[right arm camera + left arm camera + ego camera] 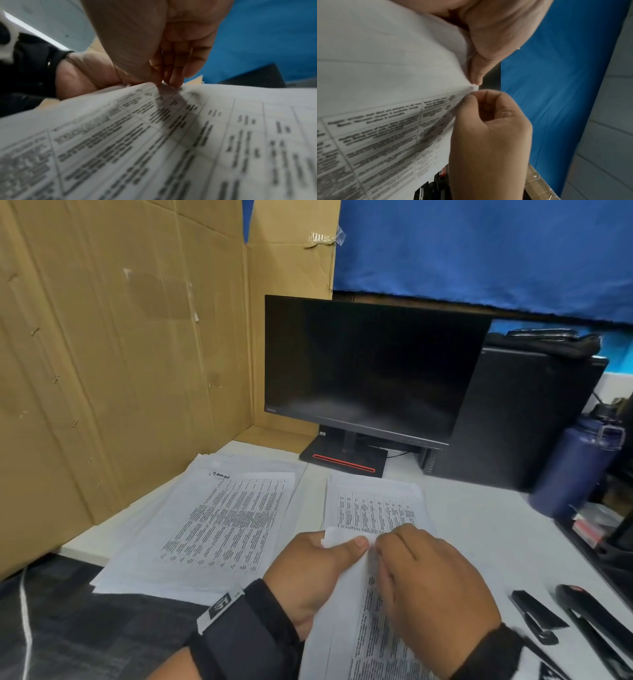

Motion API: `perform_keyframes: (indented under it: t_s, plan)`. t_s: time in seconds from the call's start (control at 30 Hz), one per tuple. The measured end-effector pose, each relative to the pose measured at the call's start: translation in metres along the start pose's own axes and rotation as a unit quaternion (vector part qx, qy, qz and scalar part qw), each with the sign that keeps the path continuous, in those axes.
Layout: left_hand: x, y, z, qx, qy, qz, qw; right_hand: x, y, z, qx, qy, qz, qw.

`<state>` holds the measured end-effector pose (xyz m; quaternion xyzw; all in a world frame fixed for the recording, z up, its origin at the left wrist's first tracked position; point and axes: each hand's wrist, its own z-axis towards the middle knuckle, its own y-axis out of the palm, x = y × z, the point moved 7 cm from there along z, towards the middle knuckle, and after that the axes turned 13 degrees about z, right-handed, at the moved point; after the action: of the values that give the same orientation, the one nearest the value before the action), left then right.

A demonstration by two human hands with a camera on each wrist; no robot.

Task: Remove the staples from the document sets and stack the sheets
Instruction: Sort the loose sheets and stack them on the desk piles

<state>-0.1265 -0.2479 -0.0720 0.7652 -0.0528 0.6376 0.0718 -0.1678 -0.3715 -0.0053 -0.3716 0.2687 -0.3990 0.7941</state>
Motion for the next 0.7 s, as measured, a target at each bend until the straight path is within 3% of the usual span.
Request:
perform_keyframes:
  t_s: [0.27,0.47,0.7]
  plan:
    - [0.006,-0.002,0.003,-0.012,0.013,-0.008,1.0,-0.006,-0.002,0.023,-0.067,-0.036,-0.03,0.997]
    - [0.004,0.0,0.004,-0.023,0.03,-0.034,0.999,0.003,0.001,0.014,-0.001,0.139,0.11,0.984]
    - [-0.002,0.005,0.006,0.006,0.054,-0.028,0.998,0.018,0.016,0.001,0.093,0.28,0.3,0.907]
